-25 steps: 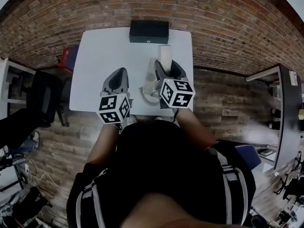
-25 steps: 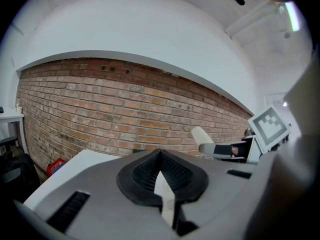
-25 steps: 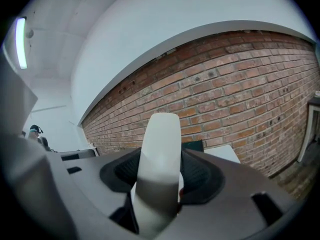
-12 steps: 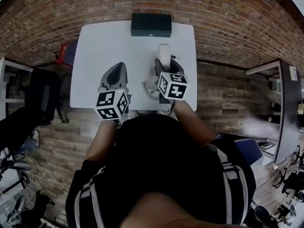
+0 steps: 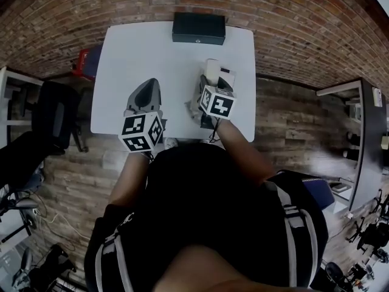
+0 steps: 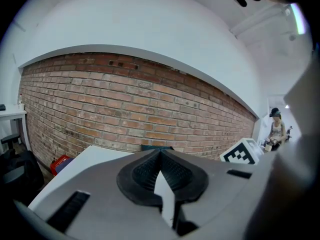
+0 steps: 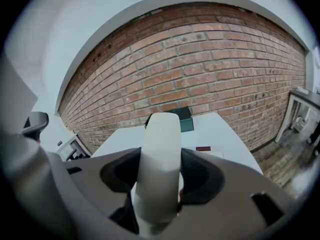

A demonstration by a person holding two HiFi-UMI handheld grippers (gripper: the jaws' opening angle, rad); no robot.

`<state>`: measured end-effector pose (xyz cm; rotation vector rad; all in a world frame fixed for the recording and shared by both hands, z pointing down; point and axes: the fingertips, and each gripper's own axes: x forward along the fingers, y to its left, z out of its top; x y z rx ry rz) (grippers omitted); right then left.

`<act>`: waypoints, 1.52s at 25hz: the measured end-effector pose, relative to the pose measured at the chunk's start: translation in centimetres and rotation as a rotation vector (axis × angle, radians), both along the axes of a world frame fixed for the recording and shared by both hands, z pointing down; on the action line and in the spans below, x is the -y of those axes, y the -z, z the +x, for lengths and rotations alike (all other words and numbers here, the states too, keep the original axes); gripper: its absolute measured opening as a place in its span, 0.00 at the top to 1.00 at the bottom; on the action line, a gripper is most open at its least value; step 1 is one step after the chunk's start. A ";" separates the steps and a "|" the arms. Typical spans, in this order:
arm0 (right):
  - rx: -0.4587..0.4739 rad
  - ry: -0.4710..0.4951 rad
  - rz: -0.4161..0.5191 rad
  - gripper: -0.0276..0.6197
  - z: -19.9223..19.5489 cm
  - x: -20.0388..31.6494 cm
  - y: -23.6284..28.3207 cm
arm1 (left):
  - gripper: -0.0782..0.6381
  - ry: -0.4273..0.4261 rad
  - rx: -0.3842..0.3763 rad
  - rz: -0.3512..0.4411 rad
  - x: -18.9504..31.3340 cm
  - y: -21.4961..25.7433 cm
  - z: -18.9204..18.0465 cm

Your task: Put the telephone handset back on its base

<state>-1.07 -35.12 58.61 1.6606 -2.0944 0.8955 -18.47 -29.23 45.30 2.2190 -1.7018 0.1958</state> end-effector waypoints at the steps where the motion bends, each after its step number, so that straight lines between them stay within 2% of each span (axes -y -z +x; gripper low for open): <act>1: -0.004 -0.007 -0.014 0.63 0.0 0.0 -0.4 | 0.89 0.002 0.001 0.000 0.0 0.0 -0.1; 7: -0.021 -0.034 -0.100 0.63 -0.1 0.0 -3.4 | 0.89 0.014 0.008 -0.006 -0.1 -0.3 -0.6; 13: -0.068 -0.050 -0.149 0.63 -0.1 0.0 -6.0 | 0.89 0.028 0.016 -0.021 -0.3 -0.7 -1.1; 24: -0.019 -0.105 -0.240 0.63 -0.3 0.0 -8.2 | 0.89 0.040 0.033 -0.037 -0.8 -1.1 -1.8; 31: -0.012 -0.128 -0.250 0.63 -0.8 0.0 -9.0 | 0.89 0.041 0.038 -0.045 -1.3 -1.3 -2.4; 38: -0.048 -0.146 -0.239 0.63 -1.0 0.1 -9.4 | 0.89 0.035 0.046 -0.040 -1.5 -1.2 -3.0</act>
